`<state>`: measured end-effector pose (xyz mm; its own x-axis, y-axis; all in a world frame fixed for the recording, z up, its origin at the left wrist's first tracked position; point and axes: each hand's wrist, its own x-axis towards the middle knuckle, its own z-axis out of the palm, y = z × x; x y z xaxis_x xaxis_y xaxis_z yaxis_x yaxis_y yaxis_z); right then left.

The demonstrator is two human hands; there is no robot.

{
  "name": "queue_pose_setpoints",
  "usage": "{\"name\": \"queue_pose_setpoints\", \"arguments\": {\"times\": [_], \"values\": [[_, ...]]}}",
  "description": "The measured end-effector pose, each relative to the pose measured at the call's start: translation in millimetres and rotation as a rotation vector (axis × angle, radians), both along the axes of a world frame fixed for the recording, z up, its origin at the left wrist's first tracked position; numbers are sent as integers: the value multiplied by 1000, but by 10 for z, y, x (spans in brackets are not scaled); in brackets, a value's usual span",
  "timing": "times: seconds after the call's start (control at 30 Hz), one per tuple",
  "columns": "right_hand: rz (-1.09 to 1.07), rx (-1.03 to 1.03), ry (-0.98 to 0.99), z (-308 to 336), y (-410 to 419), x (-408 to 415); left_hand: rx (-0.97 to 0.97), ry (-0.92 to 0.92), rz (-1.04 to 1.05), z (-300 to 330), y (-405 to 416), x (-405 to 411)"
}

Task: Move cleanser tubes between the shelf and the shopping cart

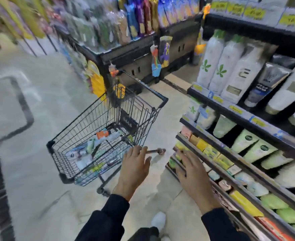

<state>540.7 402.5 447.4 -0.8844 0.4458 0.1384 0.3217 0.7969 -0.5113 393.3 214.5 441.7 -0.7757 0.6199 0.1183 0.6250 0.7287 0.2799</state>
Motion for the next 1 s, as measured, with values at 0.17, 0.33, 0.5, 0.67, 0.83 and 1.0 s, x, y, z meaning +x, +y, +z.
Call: {"name": "queue_pose_setpoints", "arguments": {"times": [0.17, 0.33, 0.5, 0.67, 0.83, 1.0], "values": [[199, -80, -25, -141, -405, -402, -19, -61, 235, 16, -700, 63], [357, -94, -78, -235, -747, -847, -20, -78, 418, -95, -1250, -4], [492, -92, -158, -290, -1020, -1438, -5, -119, 595, -272, -1666, -207], [560, -81, -232, -296, -1246, -2109, 28, -170, 702, -373, -1944, -649], [550, -93, -283, -311, -1387, -2669, 57, -237, 705, -436, -2112, -1222], [544, -90, -383, -376, -1509, -3115, 78, -301, 712, -545, -2218, -1709]]}}
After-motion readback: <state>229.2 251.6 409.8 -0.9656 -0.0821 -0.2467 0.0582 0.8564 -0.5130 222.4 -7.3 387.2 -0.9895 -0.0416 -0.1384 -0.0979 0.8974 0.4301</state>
